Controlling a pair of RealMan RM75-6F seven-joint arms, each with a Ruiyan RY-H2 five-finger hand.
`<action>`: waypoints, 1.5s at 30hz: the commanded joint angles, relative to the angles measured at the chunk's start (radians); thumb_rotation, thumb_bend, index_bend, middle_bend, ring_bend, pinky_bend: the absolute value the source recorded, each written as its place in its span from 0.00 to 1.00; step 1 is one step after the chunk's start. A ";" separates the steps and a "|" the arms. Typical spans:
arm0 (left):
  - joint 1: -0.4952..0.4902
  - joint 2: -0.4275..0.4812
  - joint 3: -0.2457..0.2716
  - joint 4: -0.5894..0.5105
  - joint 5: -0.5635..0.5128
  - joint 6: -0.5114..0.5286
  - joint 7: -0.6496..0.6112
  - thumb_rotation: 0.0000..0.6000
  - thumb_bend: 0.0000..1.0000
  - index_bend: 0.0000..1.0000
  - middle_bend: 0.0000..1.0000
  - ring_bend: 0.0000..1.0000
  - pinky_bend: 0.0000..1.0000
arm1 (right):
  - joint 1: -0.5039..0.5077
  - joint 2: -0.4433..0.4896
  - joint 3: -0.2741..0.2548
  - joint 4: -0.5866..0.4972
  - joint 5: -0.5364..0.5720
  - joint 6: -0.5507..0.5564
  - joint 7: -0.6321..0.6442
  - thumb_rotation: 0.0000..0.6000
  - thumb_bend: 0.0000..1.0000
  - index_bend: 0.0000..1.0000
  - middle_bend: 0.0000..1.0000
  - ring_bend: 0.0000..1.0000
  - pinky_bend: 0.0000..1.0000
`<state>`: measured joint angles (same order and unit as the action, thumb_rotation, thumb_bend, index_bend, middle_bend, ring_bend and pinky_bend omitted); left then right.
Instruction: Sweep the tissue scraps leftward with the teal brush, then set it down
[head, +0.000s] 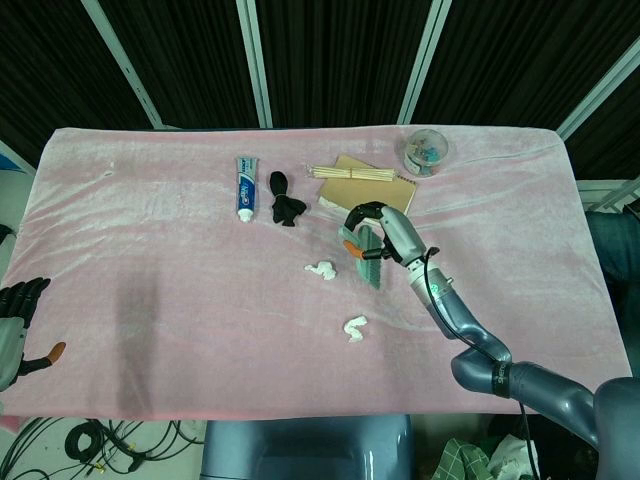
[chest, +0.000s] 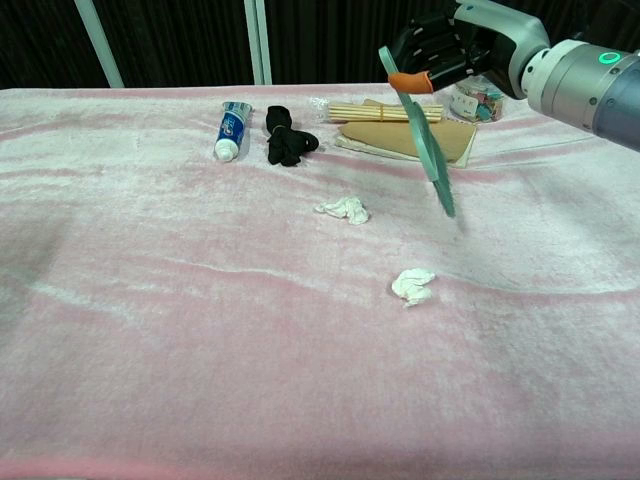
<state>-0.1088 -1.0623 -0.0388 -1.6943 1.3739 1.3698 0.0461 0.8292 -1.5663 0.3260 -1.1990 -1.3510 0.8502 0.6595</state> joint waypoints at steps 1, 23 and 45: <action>0.000 0.000 0.000 -0.001 0.000 0.000 -0.001 1.00 0.25 0.03 0.05 0.01 0.03 | -0.028 0.051 -0.038 -0.080 0.047 -0.016 -0.109 1.00 0.48 0.79 0.73 0.40 0.17; 0.002 0.000 0.001 -0.001 0.002 0.004 -0.002 1.00 0.25 0.03 0.05 0.01 0.03 | -0.149 0.135 -0.139 -0.475 0.111 0.039 -0.299 1.00 0.48 0.81 0.73 0.40 0.18; 0.001 0.001 0.002 -0.001 0.004 0.001 -0.004 1.00 0.25 0.03 0.05 0.01 0.03 | -0.150 -0.039 -0.062 -0.463 0.103 0.112 -0.190 1.00 0.50 0.82 0.74 0.41 0.18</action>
<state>-0.1079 -1.0612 -0.0370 -1.6953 1.3776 1.3710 0.0422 0.6700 -1.5778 0.2336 -1.6693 -1.2789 0.9521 0.4584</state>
